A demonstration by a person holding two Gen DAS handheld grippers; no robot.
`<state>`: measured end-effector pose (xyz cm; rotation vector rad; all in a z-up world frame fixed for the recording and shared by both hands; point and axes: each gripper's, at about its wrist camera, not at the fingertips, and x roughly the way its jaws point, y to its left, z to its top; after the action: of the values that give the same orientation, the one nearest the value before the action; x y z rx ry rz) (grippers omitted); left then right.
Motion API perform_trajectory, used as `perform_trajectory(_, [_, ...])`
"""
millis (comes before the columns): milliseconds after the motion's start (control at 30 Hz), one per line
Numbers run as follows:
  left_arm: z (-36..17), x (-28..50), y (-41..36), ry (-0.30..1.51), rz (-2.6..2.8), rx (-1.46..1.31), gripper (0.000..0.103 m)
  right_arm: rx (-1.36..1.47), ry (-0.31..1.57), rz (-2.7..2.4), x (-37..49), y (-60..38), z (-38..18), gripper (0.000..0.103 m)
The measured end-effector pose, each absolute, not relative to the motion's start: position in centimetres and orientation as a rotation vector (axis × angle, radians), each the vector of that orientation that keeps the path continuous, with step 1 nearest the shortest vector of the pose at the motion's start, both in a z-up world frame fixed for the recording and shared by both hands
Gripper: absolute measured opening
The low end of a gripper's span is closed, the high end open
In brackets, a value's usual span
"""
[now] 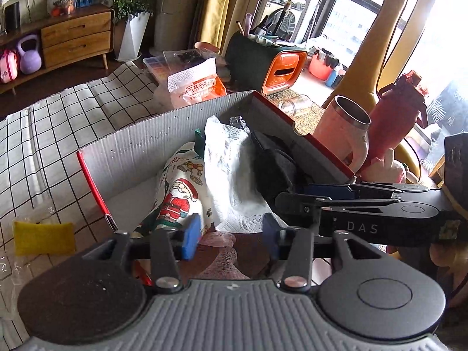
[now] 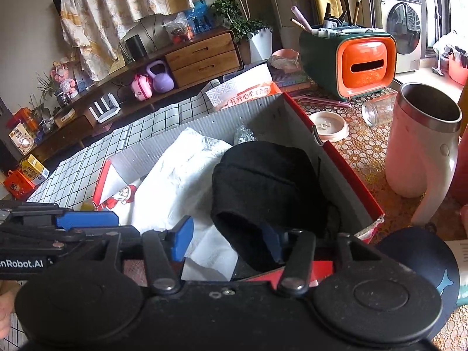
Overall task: Organize soft objects
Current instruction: 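Lower both tools into the red box and open them, releasing tissue and cloth, then withdraw both open tools from the red box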
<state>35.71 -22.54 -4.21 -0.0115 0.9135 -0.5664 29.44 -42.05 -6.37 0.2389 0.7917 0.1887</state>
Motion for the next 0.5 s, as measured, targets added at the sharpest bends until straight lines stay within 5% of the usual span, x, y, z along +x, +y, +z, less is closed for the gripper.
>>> perform_trajectory(500, [-0.9, 32.1, -18.7, 0.839, -0.574, -0.05, 0.071, 0.204, 0.718, 0.268, 25.6, -40.7, -2.5, 0.078])
